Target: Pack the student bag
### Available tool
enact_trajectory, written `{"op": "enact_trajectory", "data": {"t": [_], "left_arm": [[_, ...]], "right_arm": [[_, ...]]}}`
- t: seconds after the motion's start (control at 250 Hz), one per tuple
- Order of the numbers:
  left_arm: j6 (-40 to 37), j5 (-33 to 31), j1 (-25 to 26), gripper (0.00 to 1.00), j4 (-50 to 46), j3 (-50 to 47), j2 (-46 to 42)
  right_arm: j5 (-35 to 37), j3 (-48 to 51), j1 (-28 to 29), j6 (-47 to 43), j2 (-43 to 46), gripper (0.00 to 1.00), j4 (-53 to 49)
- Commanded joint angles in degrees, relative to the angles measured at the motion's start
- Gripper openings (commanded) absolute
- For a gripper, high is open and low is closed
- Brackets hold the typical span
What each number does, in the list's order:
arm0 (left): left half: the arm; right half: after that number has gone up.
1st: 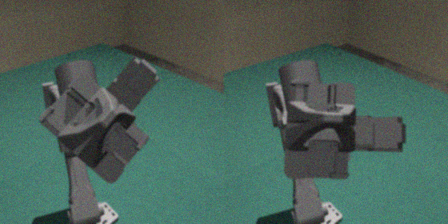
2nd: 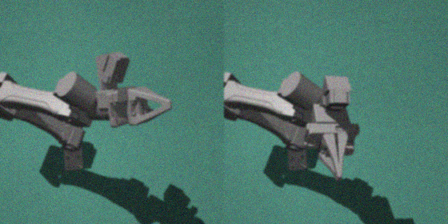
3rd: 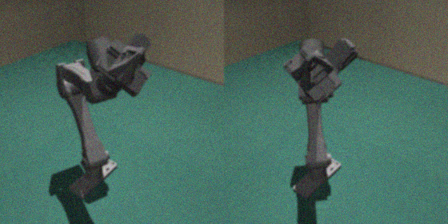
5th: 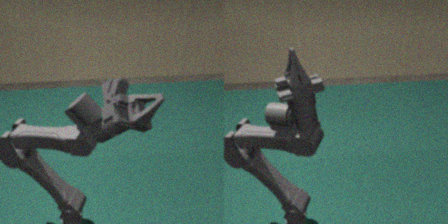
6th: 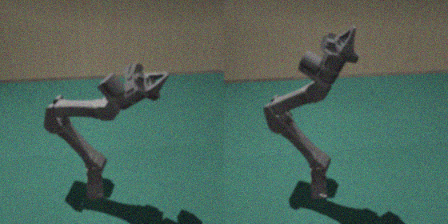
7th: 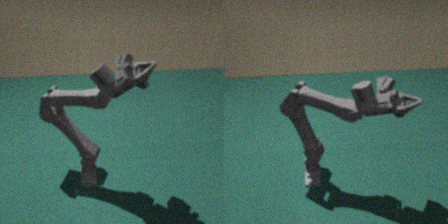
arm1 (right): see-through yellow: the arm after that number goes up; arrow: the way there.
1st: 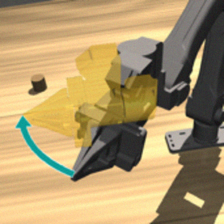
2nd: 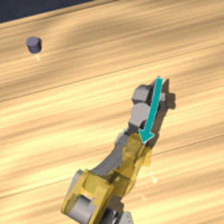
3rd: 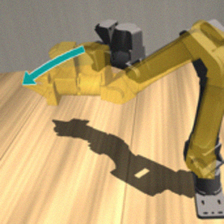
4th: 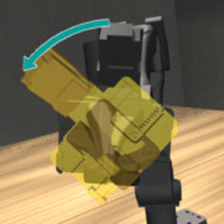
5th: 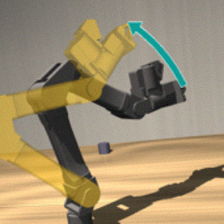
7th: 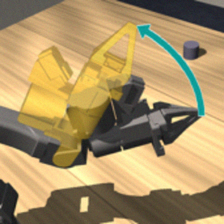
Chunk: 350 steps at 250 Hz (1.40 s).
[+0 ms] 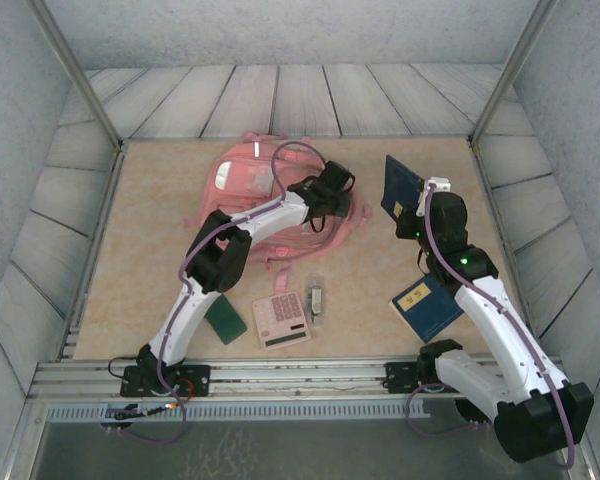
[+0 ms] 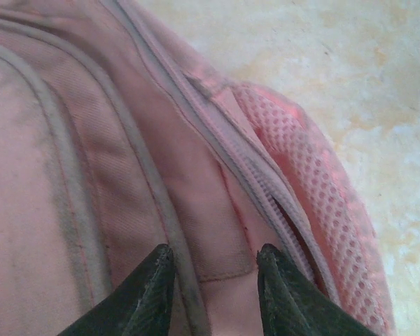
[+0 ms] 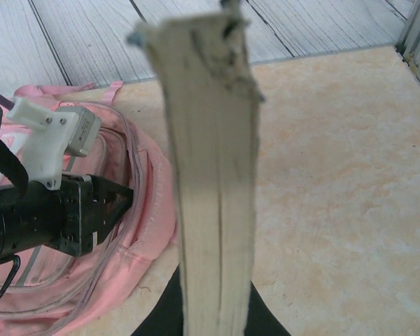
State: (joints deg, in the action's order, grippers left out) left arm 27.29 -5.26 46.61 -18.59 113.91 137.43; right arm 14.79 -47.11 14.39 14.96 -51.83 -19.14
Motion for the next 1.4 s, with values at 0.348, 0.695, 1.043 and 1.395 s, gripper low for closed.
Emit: {"op": "enact_trajectory", "data": {"t": [0.348,0.695,1.043,1.395], "left_arm": [[-1.38,-11.15,0.61,0.38,-8.92,2.93,4.57],[1.93,-18.48,-0.25,0.23,-11.62,-2.22,4.63],[2.82,-13.53,-3.24,0.00,-10.79,-8.09,-0.43],[-5.31,9.81,-11.46,0.00,-10.28,-14.77,-20.65]], "right_arm": [[-0.37,0.41,-0.21,-0.19,0.15,0.00,3.67],[-0.02,0.79,-0.19,-0.46,0.85,0.00,3.58],[-4.00,0.47,-0.23,-0.54,-0.49,0.00,3.59],[-22.73,-7.35,-0.16,0.24,-9.20,0.00,-3.27]]}}
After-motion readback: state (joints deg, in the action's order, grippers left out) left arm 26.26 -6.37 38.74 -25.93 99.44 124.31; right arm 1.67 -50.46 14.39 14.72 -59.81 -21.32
